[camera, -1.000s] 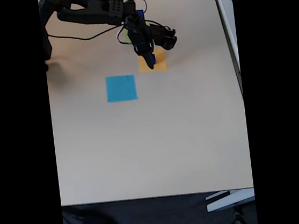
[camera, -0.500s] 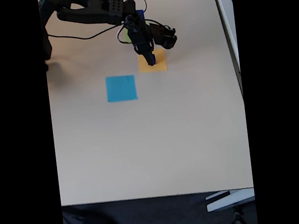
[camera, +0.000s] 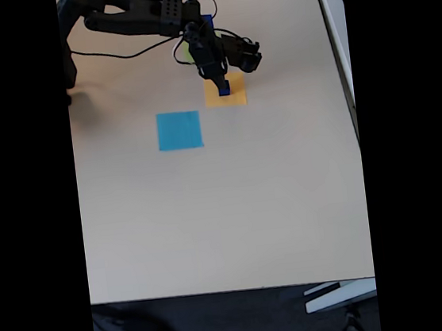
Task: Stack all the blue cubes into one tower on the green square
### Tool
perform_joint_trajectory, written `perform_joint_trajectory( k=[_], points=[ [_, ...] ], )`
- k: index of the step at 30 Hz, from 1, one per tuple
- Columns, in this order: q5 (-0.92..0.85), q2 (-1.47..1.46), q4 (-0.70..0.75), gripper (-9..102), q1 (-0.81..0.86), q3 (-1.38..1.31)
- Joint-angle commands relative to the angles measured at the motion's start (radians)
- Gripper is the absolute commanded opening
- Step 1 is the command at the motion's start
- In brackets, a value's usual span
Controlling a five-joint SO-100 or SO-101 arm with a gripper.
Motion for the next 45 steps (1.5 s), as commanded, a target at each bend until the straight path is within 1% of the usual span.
perform_joint_trajectory(
  k=[1,7,16,17,22,27,33,41,45],
  points=[
    [0.0,0.107,0.006,4,-0.006,-0.021],
    [0.0,0.107,0.008,2,-0.005,-0.02],
    [-0.003,0.133,0.017,2,-0.011,-0.026],
    [-0.005,0.137,0.034,2,-0.012,-0.044],
    [-0.031,0.117,0.212,2,-0.008,-0.252],
    [-0.057,0.153,0.29,2,0.012,-0.273],
    [-0.106,0.225,0.278,2,0.075,-0.124],
    [-0.192,0.241,0.276,2,0.163,0.021],
    [-0.238,0.256,0.221,2,0.195,0.127]
  ],
)
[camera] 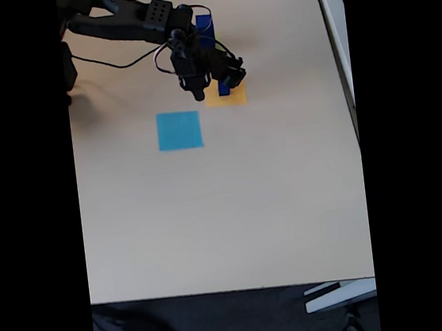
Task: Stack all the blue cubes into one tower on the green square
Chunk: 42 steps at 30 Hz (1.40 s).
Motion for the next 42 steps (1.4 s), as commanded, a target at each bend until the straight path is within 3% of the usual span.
perform_joint_trajectory(
  k=[1,42],
  points=[
    [-0.044,0.115,-0.061,2,0.028,0.058],
    [-0.081,0.126,-0.101,7,0.138,0.196]
  ],
)
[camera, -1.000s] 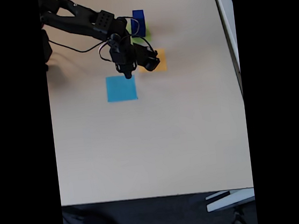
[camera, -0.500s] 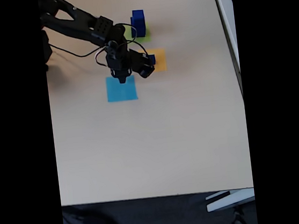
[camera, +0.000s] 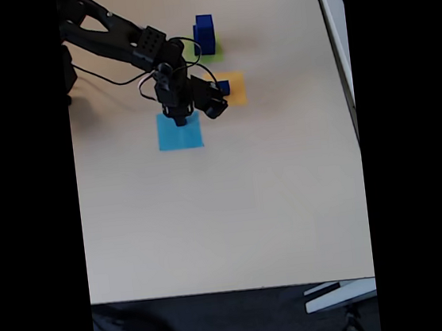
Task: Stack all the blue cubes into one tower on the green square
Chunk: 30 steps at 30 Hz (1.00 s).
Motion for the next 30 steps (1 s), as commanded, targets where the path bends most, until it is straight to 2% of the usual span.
perform_joint_trajectory(
  k=[1,11,24,30],
  points=[
    [0.011,0.101,-0.011,7,0.006,-0.003],
    [0.057,0.12,-0.009,14,-0.06,-0.095],
    [0.445,0.014,-0.014,20,-0.334,-0.423],
    [0.485,-0.095,-0.034,20,-0.359,-0.508]
  ],
)
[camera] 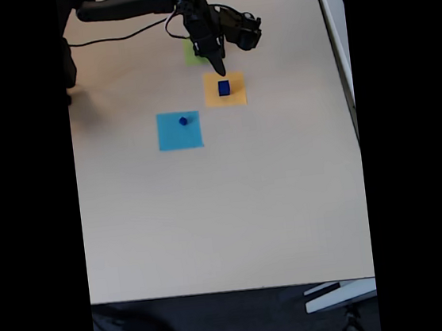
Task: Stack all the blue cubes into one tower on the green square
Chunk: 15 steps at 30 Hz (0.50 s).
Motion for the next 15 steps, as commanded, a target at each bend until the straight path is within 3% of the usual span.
perform_joint_trajectory(
  k=[1,15],
  points=[
    [0.008,-0.014,-0.035,20,-0.006,-0.078],
    [-0.078,-0.029,-0.281,20,0.032,0.173]
  ],
)
